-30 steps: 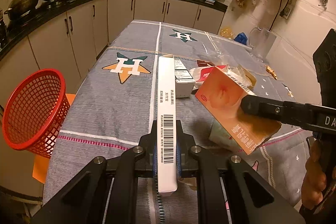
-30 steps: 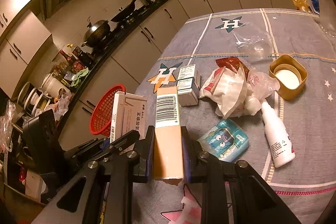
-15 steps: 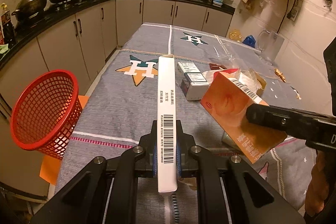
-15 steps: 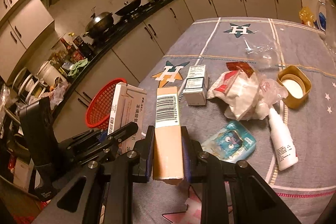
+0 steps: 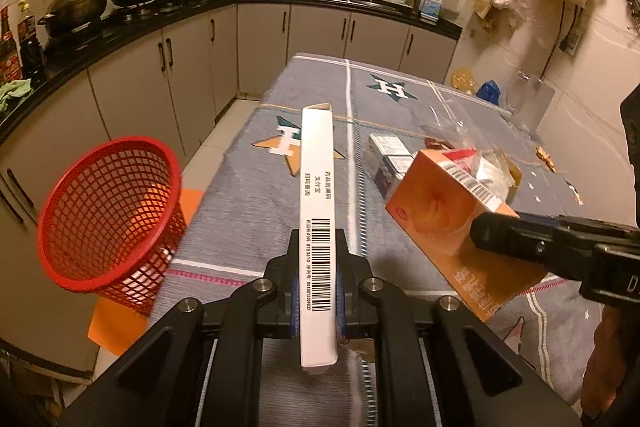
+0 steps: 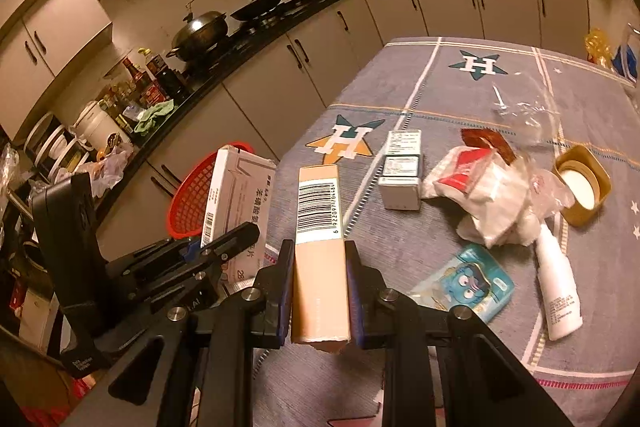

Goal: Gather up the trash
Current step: 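Lift the white box and orange carton and carry them toward the red basket, then lower both items into the red basket and open both tools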

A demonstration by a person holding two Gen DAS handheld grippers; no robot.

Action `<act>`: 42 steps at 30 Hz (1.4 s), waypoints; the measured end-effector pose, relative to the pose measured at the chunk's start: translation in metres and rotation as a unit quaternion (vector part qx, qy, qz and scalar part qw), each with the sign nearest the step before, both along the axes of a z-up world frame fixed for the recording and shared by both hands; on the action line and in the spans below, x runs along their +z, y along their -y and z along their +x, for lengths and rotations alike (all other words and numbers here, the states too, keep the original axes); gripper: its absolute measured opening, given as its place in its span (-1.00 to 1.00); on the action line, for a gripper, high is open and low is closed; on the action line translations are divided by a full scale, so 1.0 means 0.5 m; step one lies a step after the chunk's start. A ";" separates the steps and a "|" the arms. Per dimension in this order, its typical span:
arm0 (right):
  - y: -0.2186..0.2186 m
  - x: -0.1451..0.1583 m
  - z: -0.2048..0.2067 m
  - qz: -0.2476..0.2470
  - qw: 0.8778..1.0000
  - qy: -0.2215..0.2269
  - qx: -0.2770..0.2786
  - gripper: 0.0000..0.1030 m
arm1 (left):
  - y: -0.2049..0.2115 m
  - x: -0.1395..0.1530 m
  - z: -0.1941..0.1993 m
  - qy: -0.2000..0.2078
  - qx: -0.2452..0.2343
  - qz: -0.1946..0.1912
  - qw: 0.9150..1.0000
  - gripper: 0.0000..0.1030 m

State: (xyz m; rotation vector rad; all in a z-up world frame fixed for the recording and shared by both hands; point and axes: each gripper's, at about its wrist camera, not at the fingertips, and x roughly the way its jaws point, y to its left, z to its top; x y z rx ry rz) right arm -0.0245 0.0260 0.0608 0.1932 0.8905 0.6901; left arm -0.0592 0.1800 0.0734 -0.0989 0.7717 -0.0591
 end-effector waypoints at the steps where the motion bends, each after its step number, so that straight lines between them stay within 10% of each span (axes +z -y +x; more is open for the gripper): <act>1: -0.005 0.001 0.001 -0.001 1.000 0.001 0.002 -0.51 | -0.005 0.002 0.000 0.001 0.003 0.000 1.000 -0.76; 42: -0.280 0.041 0.074 -0.008 0.996 0.010 0.086 -0.51 | -0.297 -0.001 -0.002 0.009 0.145 -0.017 0.989 -0.76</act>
